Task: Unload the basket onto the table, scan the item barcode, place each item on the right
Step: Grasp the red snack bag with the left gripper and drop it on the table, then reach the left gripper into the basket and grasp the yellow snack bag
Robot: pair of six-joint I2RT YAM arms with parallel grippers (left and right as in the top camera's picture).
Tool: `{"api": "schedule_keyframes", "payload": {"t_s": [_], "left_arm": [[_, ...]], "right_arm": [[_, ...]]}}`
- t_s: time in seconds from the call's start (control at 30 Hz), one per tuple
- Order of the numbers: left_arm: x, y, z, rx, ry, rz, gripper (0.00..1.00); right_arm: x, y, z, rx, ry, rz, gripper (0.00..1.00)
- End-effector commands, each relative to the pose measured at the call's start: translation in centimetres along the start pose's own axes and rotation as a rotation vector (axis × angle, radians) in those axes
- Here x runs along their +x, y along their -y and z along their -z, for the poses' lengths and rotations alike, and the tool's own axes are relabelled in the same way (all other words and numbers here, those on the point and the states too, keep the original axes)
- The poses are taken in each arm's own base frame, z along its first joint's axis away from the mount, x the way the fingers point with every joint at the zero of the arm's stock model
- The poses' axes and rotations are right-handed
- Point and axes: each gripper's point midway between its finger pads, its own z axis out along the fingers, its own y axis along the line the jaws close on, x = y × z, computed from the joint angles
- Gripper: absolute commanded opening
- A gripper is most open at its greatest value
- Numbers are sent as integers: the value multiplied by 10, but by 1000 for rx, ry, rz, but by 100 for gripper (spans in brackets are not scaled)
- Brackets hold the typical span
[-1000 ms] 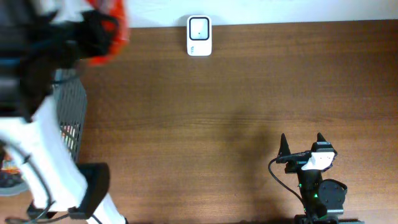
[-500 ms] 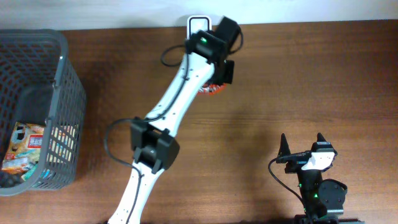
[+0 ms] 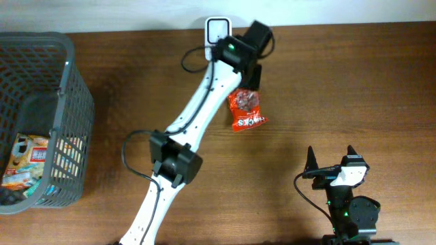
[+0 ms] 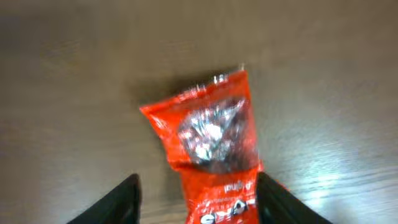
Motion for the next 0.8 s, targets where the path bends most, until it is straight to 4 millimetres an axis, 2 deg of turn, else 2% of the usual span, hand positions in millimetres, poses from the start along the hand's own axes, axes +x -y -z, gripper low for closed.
{"api": "schedule_keyframes", "payload": {"t_s": [0.0,0.07,0.13,0.2,0.23,0.3,0.37,0.4,0.47,0.5,0.53,0.67,0.77], "left_arm": [[-51,-46,86,25,229,55,69],[-60,-84,137,10,303,112,70],[-63,-135,198,-16,400,199,71],[-60,-187,249,-59,492,291,73],[-52,-220,277,-94,539,351,74],[-15,-301,334,-210,608,513,79],[9,-353,364,-301,661,627,95],[22,-379,375,-348,675,685,97],[44,-418,383,-422,672,775,99],[58,-442,378,-461,631,832,99],[65,-453,371,-475,591,861,99],[100,-487,304,-486,311,960,99],[126,-506,239,-469,105,1008,99]], "right_arm": [[3,0,0,2,-6,-3,98],[3,0,0,2,-6,-3,98],[3,0,0,2,-6,-3,98],[3,0,0,2,-6,-3,98],[4,0,0,2,-6,-3,98],[3,0,0,2,-6,-3,98],[4,0,0,2,-6,-3,98],[4,0,0,2,-6,-3,98],[4,0,0,2,-6,-3,98],[3,0,0,2,-6,-3,98],[4,0,0,2,-6,-3,98],[3,0,0,2,-6,-3,98],[4,0,0,2,-6,-3,98]]}}
